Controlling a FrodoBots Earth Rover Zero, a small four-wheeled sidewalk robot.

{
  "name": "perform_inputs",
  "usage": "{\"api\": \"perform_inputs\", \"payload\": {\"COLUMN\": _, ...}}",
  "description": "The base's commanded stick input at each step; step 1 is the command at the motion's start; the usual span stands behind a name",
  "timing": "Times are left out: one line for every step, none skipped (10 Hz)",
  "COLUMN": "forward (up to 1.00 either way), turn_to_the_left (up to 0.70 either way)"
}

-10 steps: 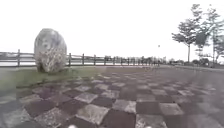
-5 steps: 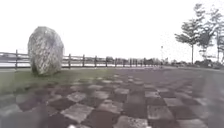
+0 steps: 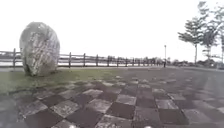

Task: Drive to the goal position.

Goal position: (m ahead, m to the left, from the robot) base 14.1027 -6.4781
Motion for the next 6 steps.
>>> {"api": "perform_inputs", "payload": {"forward": 1.00, "turn_to_the_left": -0.02}}
{"api": "perform_inputs", "payload": {"forward": 1.00, "turn_to_the_left": -0.27}}
{"api": "perform_inputs", "payload": {"forward": 1.00, "turn_to_the_left": -0.40}}
{"api": "perform_inputs", "payload": {"forward": 1.00, "turn_to_the_left": -0.40}}
{"api": "perform_inputs", "payload": {"forward": 1.00, "turn_to_the_left": -0.40}}
{"api": "perform_inputs", "payload": {"forward": 1.00, "turn_to_the_left": -0.40}}
